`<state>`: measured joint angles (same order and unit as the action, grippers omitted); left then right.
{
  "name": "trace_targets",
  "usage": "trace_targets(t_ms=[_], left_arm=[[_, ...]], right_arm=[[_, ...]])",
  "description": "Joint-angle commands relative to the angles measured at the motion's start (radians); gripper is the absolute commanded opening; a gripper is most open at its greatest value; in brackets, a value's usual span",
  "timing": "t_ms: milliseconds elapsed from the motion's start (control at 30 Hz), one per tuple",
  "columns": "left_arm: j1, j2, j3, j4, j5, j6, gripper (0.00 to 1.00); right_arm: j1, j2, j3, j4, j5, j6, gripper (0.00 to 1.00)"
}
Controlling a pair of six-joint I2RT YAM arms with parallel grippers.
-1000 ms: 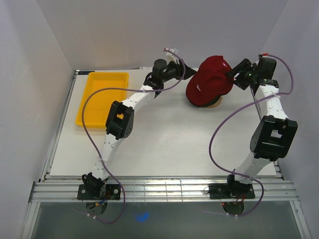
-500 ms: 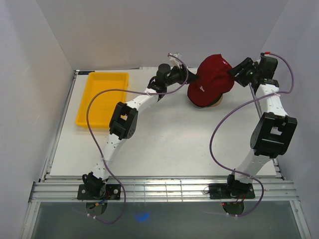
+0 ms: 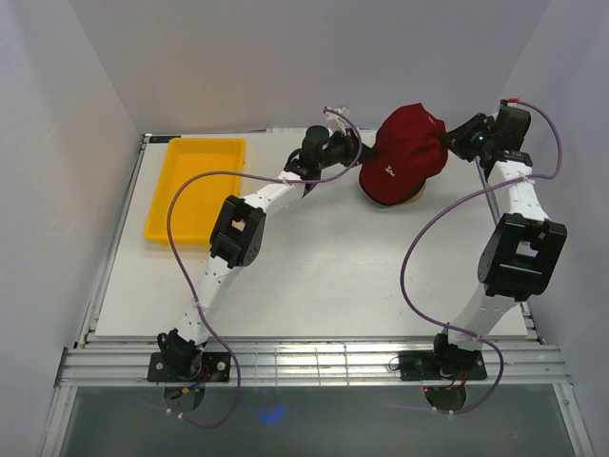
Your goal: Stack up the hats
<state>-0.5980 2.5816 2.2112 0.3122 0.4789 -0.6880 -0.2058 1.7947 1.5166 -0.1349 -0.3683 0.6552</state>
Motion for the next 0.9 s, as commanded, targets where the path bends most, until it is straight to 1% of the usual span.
trace_targets(t_ms=[0, 33, 200, 300, 333, 367, 400, 433, 533, 700, 733, 867], left_arm=[[-0.006, 0.002, -0.028, -0.056, -0.028, 0.007, 0.01], [-0.006, 0.002, -0.033, -0.061, -0.029, 0.010, 0.00], [-0.006, 0.011, -0.047, -0.114, -0.049, 0.008, 0.00], [-0.006, 0.022, -0.030, -0.162, -0.069, 0.013, 0.00], [-0.006, 0.026, -0.028, -0.168, -0.071, 0.013, 0.00], [-0.006, 0.026, -0.030, -0.170, -0.071, 0.015, 0.00], [-0.006, 0.025, -0.033, -0.173, -0.071, 0.016, 0.00], [-0.006, 0.023, -0.034, -0.173, -0.072, 0.018, 0.00], [-0.005, 0.017, -0.042, -0.176, -0.074, 0.024, 0.00], [-0.005, 0.011, -0.042, -0.196, -0.076, 0.028, 0.00], [-0.003, 0.011, -0.047, -0.197, -0.077, 0.030, 0.00], [-0.002, -0.001, -0.070, -0.197, -0.072, 0.030, 0.00]], right_arm=[[0.006, 0.083, -0.036, -0.137, 0.077, -0.039, 0.22], [0.006, 0.080, -0.041, -0.134, 0.086, -0.043, 0.20], [0.006, 0.087, -0.047, -0.137, 0.092, -0.046, 0.21], [0.009, 0.092, -0.044, -0.141, 0.088, -0.054, 0.30], [0.009, 0.091, -0.045, -0.143, 0.088, -0.057, 0.41], [0.009, 0.088, -0.045, -0.143, 0.089, -0.065, 0.47], [0.009, 0.077, -0.049, -0.138, 0.089, -0.068, 0.51], [0.009, 0.072, -0.050, -0.126, 0.089, -0.071, 0.58], [0.006, 0.057, -0.030, -0.130, 0.089, -0.074, 0.67], [-0.017, 0.049, 0.033, -0.129, 0.042, -0.054, 0.71], [-0.021, 0.043, 0.034, -0.124, 0.036, -0.049, 0.73], [-0.044, 0.026, 0.056, -0.060, -0.012, -0.025, 0.78]])
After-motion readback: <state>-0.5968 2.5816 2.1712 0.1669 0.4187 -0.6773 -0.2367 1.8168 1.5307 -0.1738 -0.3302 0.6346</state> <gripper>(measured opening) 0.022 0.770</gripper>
